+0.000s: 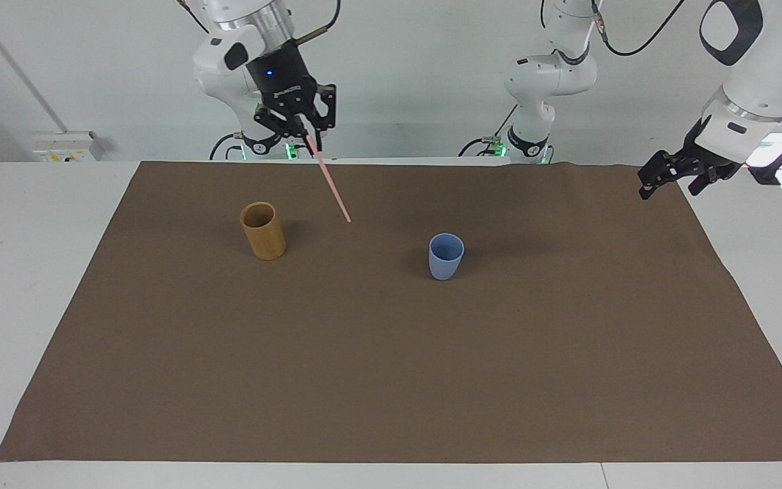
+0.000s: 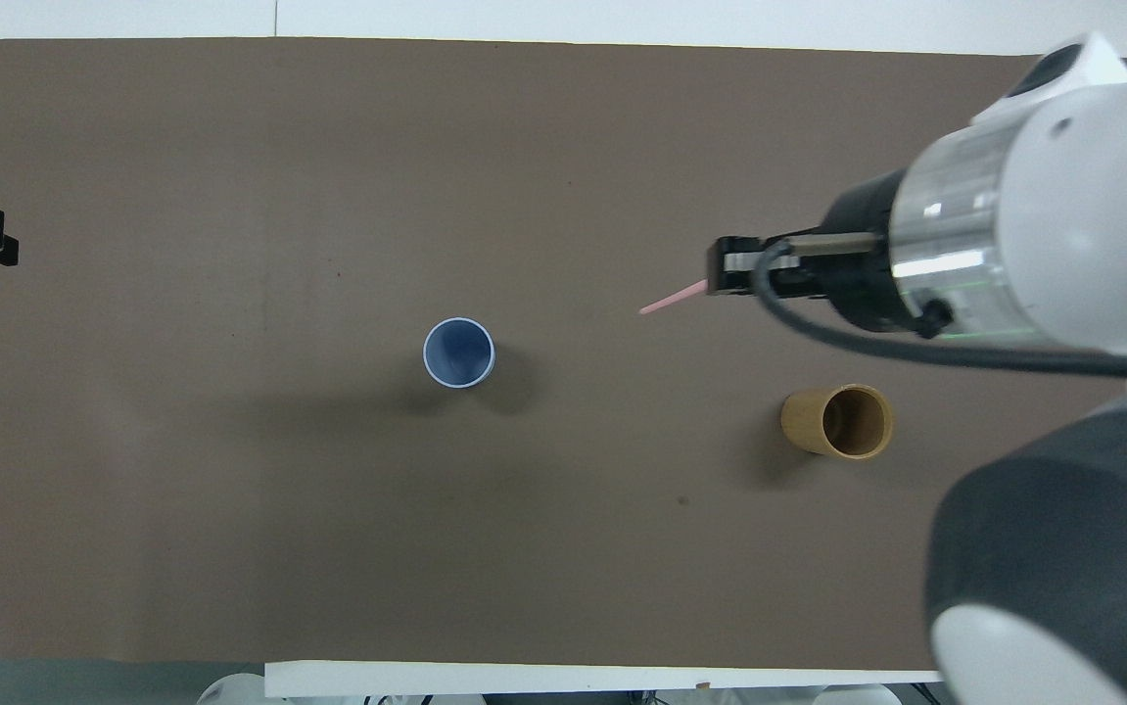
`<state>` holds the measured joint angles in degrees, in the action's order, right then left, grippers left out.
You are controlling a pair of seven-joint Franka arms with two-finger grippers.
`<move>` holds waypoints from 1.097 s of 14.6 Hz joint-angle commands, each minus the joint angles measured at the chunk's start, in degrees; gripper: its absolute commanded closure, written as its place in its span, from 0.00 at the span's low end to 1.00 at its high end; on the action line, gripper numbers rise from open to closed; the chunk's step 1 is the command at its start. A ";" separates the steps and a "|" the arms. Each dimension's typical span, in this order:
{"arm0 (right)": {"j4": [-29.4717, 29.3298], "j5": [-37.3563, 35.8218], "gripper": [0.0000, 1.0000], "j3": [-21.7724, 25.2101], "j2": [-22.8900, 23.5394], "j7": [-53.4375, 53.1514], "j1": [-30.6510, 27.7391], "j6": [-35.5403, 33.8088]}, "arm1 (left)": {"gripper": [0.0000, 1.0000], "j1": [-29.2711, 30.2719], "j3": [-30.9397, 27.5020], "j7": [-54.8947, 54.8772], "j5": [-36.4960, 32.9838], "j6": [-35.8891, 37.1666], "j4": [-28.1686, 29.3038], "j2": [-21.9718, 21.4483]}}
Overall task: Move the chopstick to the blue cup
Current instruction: 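Lift the pink chopstick out of the tan cup with the right gripper, then carry the chopstick over the blue cup with the right gripper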
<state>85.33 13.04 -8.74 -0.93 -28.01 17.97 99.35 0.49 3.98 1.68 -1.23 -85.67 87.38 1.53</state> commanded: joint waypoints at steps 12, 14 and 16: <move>5.29 -12.86 0.99 -3.48 9.89 -17.43 13.67 17.55 | 0.00 0.13 -0.02 -0.36 -0.70 0.50 1.13 -1.18; 5.90 -12.95 0.99 -3.48 9.54 -17.43 13.58 17.20 | 0.00 0.13 -0.02 -0.36 -0.70 0.50 1.13 -1.18; 7.56 -12.95 0.99 -3.48 9.02 -16.74 13.58 17.28 | 0.00 0.13 -0.02 -0.36 -0.70 0.50 1.13 -1.18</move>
<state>90.35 0.84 -12.16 9.46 -45.67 31.84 116.02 0.49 3.98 1.68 -1.23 -85.67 87.38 1.53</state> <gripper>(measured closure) 0.872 0.000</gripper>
